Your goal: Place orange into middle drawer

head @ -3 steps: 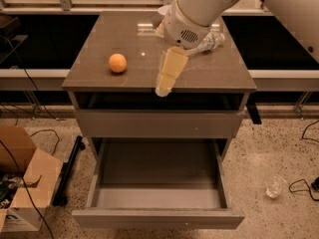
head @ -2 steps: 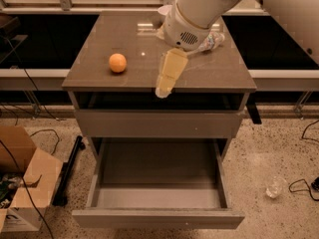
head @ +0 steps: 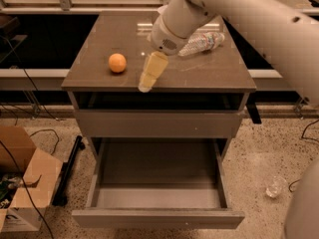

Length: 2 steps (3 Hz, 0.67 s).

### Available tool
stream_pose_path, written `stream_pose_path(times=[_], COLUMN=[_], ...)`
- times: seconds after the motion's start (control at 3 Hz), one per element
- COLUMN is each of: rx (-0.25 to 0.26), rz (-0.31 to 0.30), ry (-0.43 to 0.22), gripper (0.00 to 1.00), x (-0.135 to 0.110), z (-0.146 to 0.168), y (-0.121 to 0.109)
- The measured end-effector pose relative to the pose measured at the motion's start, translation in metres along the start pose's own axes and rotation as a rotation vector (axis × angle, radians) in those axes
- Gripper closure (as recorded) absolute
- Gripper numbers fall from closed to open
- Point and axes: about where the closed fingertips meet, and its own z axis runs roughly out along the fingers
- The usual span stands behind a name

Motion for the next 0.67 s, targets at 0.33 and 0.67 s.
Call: stream_pose_path(times=[0.33,0.67], rx=[0.005,0.008], rz=[0.019,0.040], ry=[-0.035,-0.073], gripper=[0.00,0.00], x=[-0.005,-0.010], z=[0.028,0.060], y=[-0.024,-0.049])
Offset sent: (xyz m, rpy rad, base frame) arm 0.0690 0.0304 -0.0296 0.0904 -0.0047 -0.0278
